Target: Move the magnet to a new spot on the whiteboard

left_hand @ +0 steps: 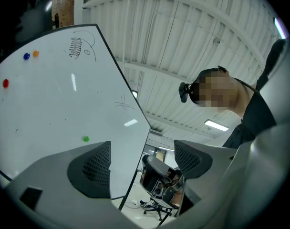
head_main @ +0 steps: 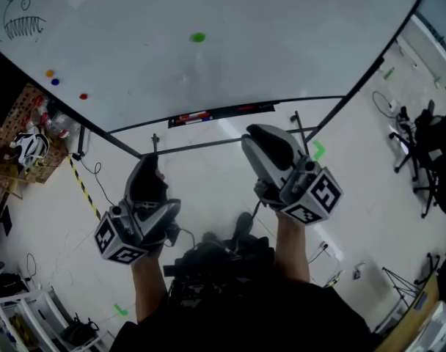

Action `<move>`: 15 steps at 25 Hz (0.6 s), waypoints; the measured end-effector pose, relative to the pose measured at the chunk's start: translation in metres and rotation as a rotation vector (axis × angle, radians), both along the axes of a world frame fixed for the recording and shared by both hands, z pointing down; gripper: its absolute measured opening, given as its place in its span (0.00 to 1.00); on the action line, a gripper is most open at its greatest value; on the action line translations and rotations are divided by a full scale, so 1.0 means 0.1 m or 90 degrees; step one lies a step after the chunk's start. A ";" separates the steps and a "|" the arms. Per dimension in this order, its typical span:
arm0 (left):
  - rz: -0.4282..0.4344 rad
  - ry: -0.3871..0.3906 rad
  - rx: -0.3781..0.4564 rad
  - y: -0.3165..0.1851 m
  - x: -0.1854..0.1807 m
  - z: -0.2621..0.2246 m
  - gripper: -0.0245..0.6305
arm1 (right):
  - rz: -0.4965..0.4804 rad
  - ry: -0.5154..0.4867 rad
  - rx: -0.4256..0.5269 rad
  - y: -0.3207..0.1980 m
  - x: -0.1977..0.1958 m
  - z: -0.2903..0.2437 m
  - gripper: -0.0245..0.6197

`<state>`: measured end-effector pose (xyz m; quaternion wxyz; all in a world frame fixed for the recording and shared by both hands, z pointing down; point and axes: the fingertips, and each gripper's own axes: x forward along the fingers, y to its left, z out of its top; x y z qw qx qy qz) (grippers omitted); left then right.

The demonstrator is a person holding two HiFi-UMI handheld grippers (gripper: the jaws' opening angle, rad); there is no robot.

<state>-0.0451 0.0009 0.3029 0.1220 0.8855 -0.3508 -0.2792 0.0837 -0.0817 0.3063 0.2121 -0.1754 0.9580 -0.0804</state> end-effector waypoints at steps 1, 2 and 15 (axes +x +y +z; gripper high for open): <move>-0.001 0.004 0.010 0.06 -0.07 -0.02 0.67 | -0.007 0.001 -0.003 0.09 -0.08 -0.01 0.18; -0.003 0.009 0.020 0.12 -0.14 -0.04 0.67 | -0.012 0.007 -0.004 0.18 -0.16 -0.01 0.17; 0.079 0.106 0.009 0.89 -0.65 0.23 0.67 | 0.031 0.079 -0.037 1.25 -0.56 0.15 0.11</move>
